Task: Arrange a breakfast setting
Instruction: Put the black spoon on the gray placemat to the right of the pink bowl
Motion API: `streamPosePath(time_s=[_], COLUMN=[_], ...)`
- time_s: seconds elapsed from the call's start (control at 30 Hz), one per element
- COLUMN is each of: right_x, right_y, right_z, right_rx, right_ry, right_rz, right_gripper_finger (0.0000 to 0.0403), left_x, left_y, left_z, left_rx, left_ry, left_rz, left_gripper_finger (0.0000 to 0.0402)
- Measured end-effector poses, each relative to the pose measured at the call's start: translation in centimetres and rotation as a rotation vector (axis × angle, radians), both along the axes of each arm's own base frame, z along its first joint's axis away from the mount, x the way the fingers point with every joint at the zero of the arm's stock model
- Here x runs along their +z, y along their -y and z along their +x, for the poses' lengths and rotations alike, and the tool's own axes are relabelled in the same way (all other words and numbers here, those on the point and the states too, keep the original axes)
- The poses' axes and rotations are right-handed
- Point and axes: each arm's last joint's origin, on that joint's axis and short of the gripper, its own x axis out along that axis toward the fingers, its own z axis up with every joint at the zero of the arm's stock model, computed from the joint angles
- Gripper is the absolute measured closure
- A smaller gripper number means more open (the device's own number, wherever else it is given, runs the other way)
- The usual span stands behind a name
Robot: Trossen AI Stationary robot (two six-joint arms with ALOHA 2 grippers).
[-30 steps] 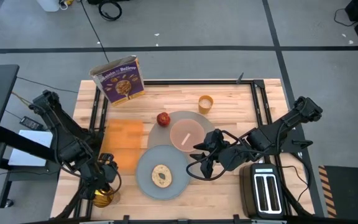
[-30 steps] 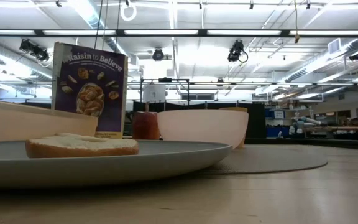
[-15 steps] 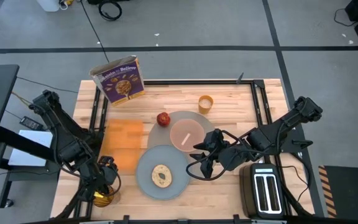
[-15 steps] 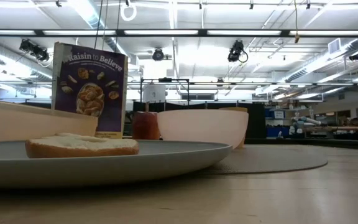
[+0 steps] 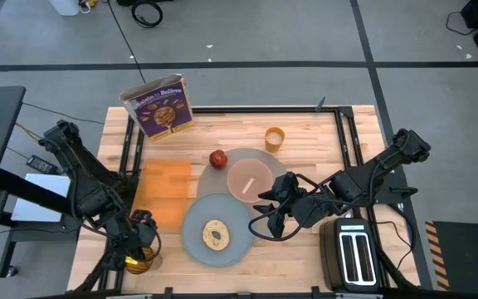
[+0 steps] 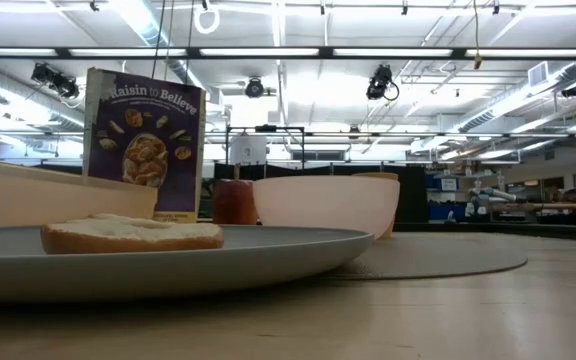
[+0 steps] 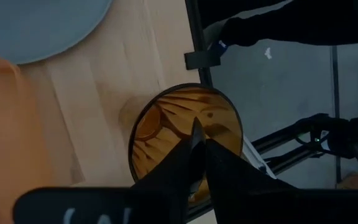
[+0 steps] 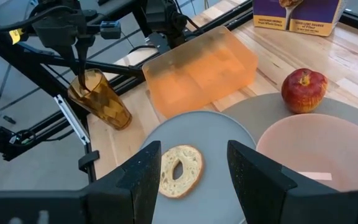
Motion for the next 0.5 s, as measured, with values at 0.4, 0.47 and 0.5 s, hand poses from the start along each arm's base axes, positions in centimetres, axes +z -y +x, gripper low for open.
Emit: streamPosePath(time_s=[0.4,0.47,0.5], right_x=[0.00,0.00,0.00], right_y=[0.00,0.00,0.00], right_z=[0.00,0.00,0.00], right_rx=[0.000,0.000,0.000], right_ry=[0.000,0.000,0.000], right_rz=[0.001,0.001,0.001], right_gripper_finger=[0.0211,0.0211,0.0211], left_x=[0.05,0.05,0.05], left_y=[0.08,0.09,0.09], left_z=[0.00,-0.01,-0.01], left_rx=[-0.005,-0.006,-0.007], left_ry=[-0.012,-0.014,-0.014], left_rz=[-0.019,-0.021,-0.021], left_gripper_finger=[0.0352,0.0352,0.0352])
